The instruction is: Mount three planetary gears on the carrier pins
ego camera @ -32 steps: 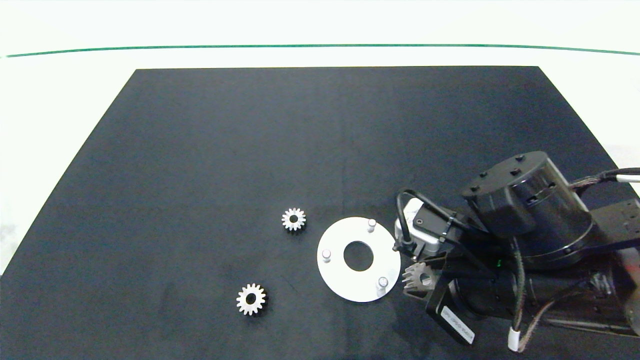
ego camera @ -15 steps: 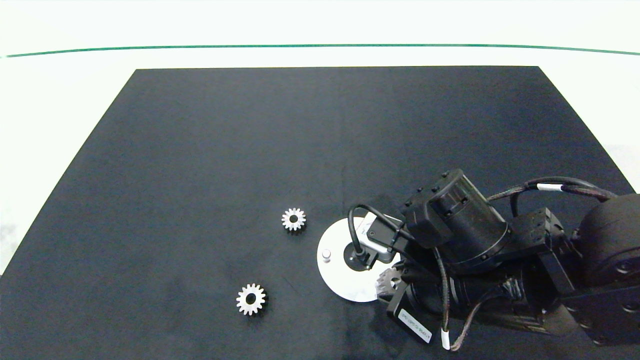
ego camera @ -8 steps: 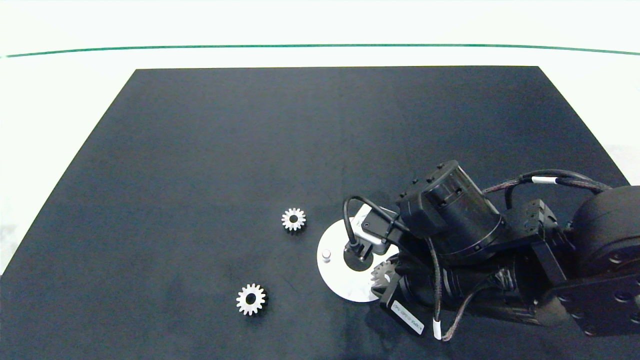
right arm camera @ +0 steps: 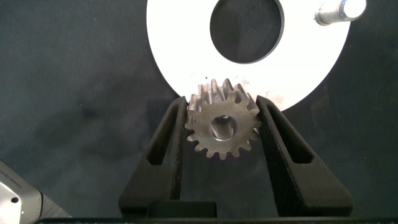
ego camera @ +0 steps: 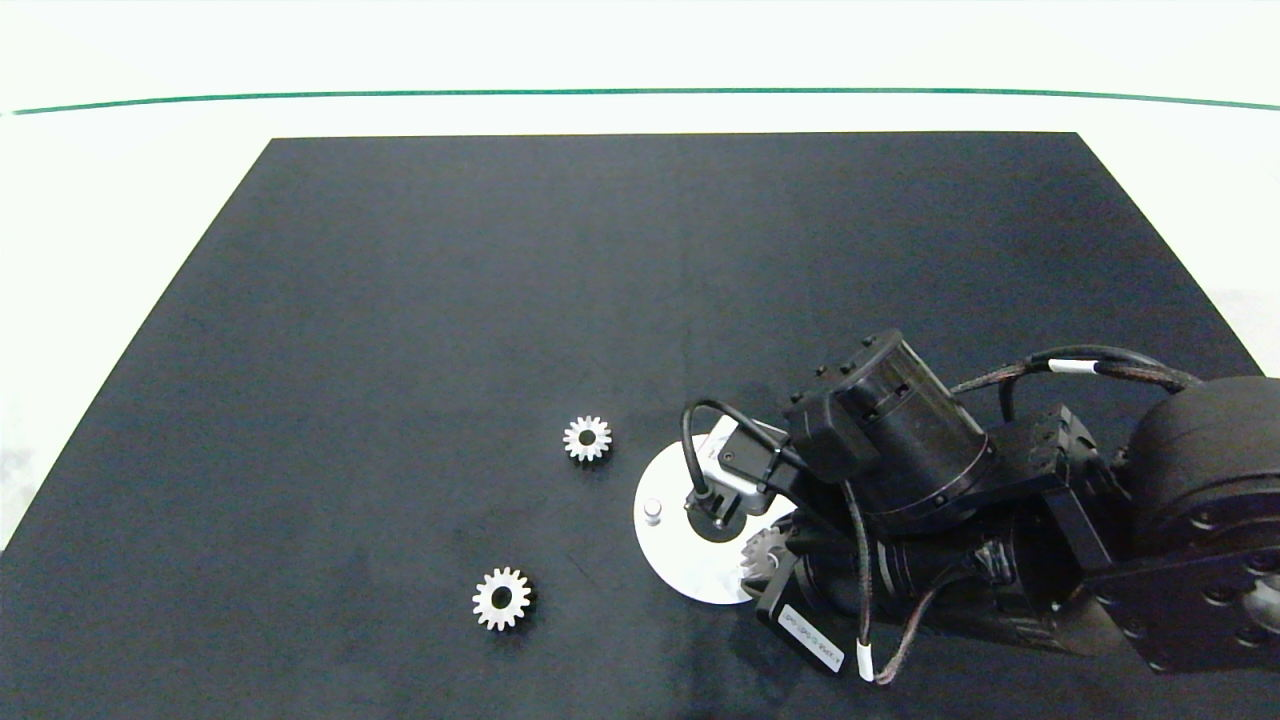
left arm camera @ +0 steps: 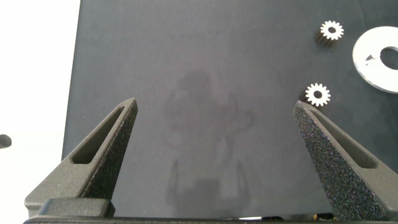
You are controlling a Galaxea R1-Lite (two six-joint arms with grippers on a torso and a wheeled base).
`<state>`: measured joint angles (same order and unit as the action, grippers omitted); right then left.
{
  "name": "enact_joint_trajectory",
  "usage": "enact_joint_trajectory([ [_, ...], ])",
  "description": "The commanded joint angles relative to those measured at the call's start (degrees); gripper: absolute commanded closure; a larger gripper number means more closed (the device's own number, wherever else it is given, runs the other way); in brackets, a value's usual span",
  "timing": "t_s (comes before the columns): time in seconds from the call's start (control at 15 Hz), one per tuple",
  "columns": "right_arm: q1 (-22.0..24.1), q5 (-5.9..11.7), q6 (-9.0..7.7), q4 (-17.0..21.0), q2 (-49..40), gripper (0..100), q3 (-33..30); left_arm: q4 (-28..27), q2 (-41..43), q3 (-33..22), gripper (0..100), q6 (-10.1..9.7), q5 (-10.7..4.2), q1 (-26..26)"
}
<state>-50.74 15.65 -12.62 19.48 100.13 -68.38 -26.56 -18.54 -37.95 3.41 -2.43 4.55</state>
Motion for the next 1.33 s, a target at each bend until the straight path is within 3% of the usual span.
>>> enact_joint_trajectory([
  [0.07,-0.2,0.08,-0.13,0.0,0.5,90,-0.4,-0.2,0.3,-0.1,0,0.01,-0.04,0.0],
  [0.53,-0.2,0.43,-0.13,0.1,1.6,90,-0.6,-0.2,0.3,-0.3,0,0.01,-0.04,0.8],
  [0.6,-0.2,0.52,-0.13,0.1,1.6,0,-0.6,-0.1,0.4,-0.4,0,0.01,-0.04,0.8],
  [1.07,0.1,0.87,-0.04,0.1,0.6,0,-0.6,-0.1,0.5,-0.2,0,0.01,-0.04,1.1],
  [1.13,0.4,0.96,0.40,0.1,-0.1,0,-0.6,-0.1,0.5,0.0,0,0.01,-0.04,1.1],
  [1.2,0.8,1.40,1.89,0.1,-3.2,0,-0.5,-0.2,0.4,0.2,0,0.01,-0.04,1.2],
  [1.33,3.5,5.88,2.95,0.4,-14.5,0,1.8,-4.8,1.4,0.5,0,0.10,-0.12,2.0],
])
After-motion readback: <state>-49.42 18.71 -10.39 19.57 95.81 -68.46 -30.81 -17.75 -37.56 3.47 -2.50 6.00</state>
